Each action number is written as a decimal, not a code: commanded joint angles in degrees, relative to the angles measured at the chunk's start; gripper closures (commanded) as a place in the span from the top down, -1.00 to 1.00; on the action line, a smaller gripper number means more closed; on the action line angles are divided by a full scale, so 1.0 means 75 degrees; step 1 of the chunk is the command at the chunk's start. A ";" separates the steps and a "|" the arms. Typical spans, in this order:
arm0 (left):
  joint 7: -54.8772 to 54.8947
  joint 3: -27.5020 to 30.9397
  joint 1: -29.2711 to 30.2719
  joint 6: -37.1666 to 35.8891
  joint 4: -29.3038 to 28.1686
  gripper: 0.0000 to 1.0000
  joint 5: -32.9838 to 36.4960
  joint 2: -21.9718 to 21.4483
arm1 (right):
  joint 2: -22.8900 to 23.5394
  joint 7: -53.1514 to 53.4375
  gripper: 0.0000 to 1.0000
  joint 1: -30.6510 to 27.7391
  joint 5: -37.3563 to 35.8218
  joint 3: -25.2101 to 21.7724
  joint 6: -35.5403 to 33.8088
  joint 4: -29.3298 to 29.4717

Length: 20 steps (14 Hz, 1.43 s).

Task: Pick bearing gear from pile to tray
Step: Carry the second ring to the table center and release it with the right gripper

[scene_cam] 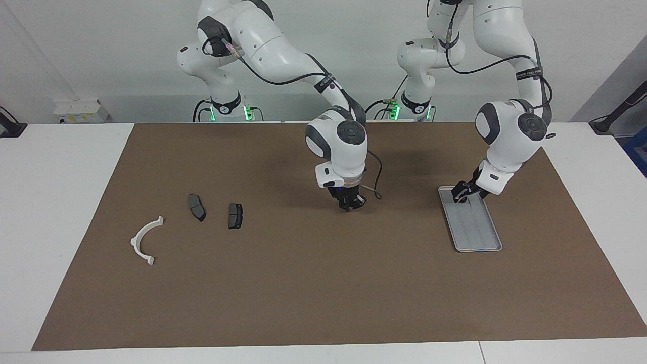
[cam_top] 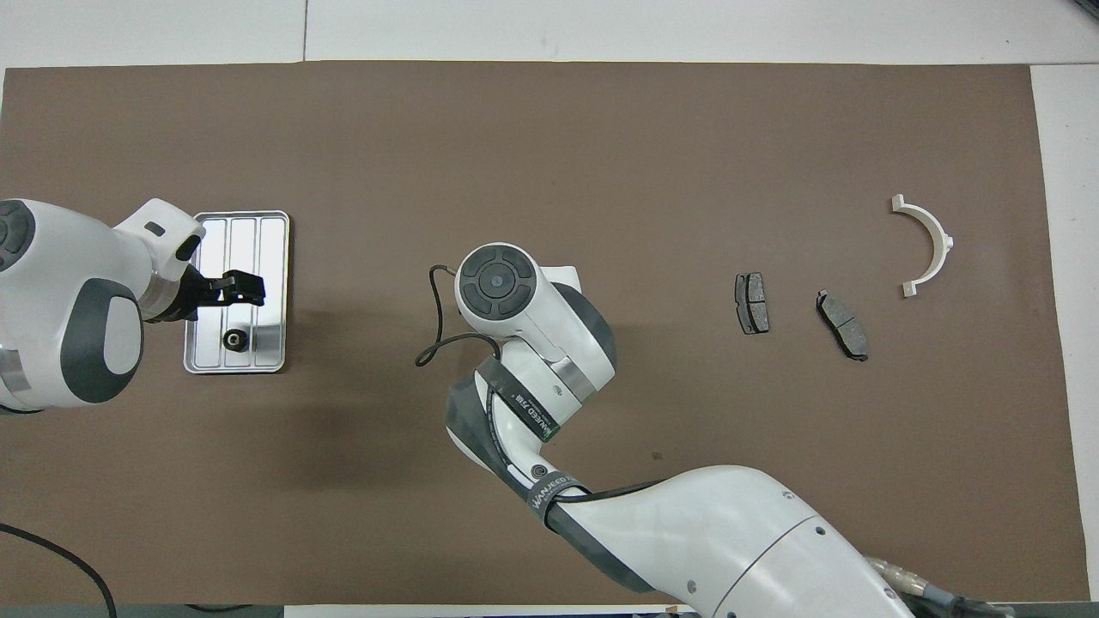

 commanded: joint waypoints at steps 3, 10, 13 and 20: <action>-0.1136 0.0079 -0.0979 -0.0464 0.0794 1.00 -0.0083 0.0277 | -0.0042 0.0121 -0.31 -0.0076 -0.0245 0.0031 0.0339 -0.0352; -0.1923 0.0056 -0.0980 -0.0299 0.1169 1.00 -0.0083 0.0523 | -0.0066 -0.0275 1.00 -0.0356 -0.0644 -0.0004 -0.0995 0.0876; -0.2800 0.0055 -0.1565 -0.0276 0.1193 1.00 -0.0083 0.0559 | -0.0276 -0.1409 1.00 -0.0812 -0.0562 0.0042 -0.1769 0.1556; -0.5108 0.0067 -0.3346 -0.0394 0.2294 0.96 -0.0048 0.1847 | -0.1611 -0.6971 1.00 -0.2639 -0.0315 0.0066 -0.3012 0.1593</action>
